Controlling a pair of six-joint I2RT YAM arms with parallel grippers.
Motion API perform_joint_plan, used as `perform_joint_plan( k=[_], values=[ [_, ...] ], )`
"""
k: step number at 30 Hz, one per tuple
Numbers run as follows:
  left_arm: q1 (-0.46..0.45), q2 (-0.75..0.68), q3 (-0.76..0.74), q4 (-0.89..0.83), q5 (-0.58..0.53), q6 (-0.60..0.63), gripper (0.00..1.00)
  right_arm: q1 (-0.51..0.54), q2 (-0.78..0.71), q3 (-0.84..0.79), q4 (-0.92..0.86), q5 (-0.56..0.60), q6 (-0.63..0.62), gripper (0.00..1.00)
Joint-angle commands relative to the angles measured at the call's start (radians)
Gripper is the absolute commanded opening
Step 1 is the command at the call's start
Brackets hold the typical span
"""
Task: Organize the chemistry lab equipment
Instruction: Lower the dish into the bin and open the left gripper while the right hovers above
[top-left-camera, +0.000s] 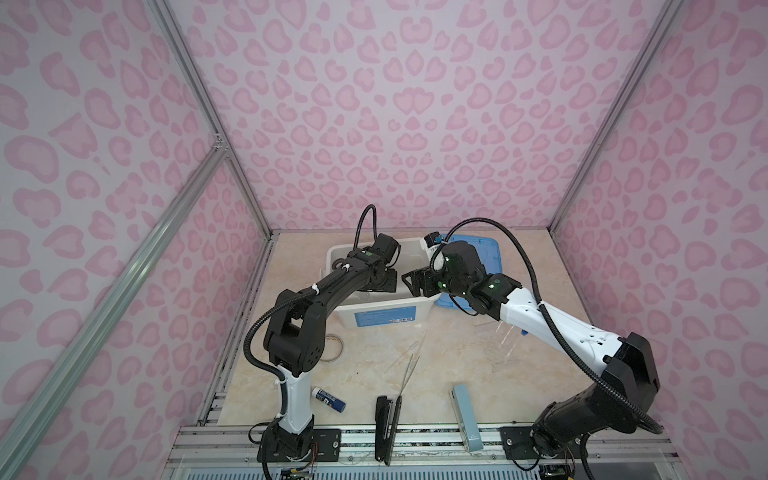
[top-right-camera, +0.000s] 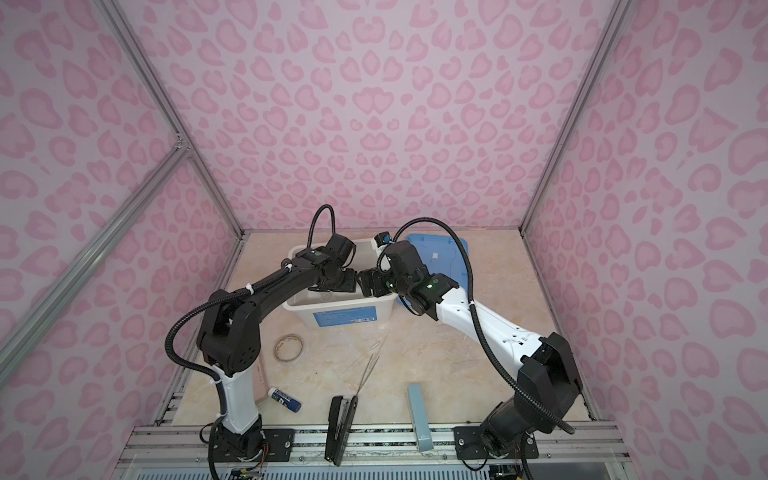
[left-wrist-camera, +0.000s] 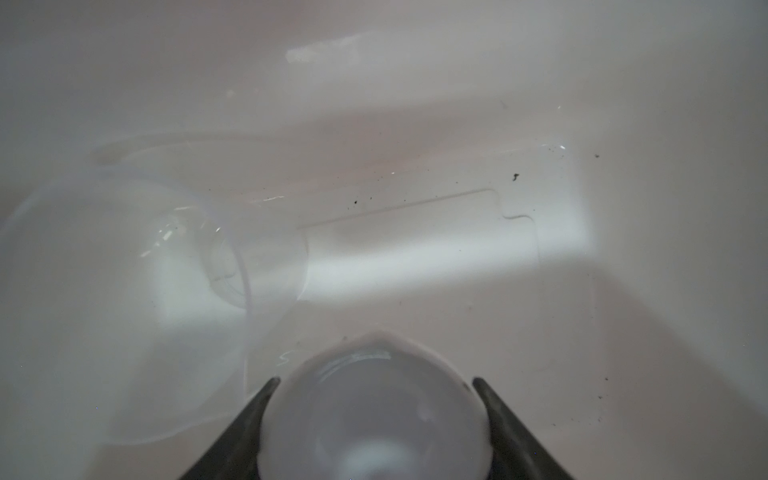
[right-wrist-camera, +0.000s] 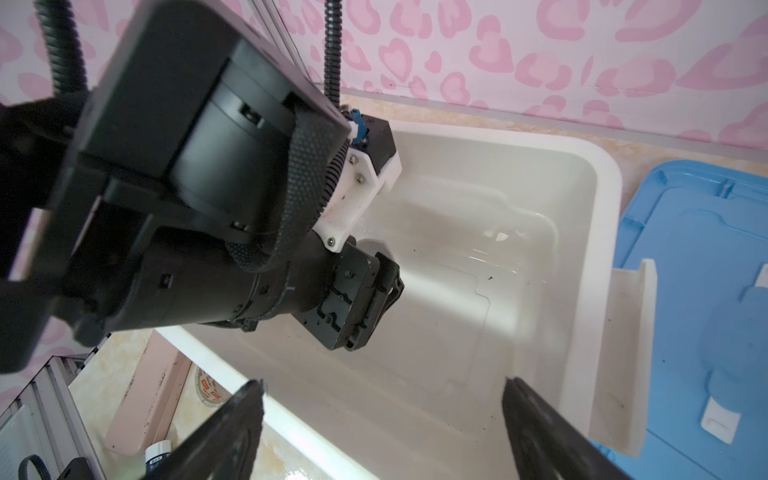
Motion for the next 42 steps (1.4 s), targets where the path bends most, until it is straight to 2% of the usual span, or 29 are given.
perform_joint_plan(
  k=[1,24,37,42],
  values=[
    [-0.001,0.011,-0.019,0.058,-0.010,-0.014,0.55,0.001,0.021,0.000,0.017,-0.009,0.010,0.91],
    [-0.002,0.083,-0.101,0.149,0.023,-0.022,0.55,0.012,0.097,0.015,0.028,-0.003,0.020,0.90],
    [0.003,0.097,-0.138,0.140,-0.062,-0.009,0.56,0.013,0.099,0.011,0.008,0.000,0.021,0.89],
    [0.020,0.086,-0.160,0.152,-0.048,-0.005,0.58,0.013,0.093,0.009,0.003,0.009,0.018,0.89]
  ],
)
